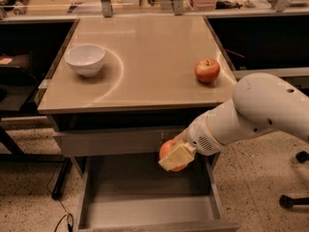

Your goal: Place orange into middle drawer

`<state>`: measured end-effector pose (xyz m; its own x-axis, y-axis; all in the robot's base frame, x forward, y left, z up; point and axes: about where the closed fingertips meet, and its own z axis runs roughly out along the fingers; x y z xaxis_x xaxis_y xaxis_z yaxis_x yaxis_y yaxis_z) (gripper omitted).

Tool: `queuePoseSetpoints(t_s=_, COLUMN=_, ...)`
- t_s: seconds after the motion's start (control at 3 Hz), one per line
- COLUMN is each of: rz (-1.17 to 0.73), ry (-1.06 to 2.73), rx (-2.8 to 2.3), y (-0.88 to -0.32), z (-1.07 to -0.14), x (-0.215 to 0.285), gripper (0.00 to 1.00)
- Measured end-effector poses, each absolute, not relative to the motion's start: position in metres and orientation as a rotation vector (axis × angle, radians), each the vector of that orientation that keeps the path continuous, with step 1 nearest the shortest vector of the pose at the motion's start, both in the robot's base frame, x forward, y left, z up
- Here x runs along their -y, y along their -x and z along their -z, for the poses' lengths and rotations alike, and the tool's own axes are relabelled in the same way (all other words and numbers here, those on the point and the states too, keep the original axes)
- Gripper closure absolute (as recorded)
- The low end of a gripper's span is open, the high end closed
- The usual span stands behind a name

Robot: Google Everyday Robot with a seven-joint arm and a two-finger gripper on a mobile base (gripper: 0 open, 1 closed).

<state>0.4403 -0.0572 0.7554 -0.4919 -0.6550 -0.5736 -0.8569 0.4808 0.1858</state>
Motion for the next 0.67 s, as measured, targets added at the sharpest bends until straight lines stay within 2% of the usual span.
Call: queuePoseSetpoints(t_s=0.67, rz=-0.862, ry=1.133, rx=-2.338, y=-0.427, z=-0.671, x=0.023, gripper=1.00)
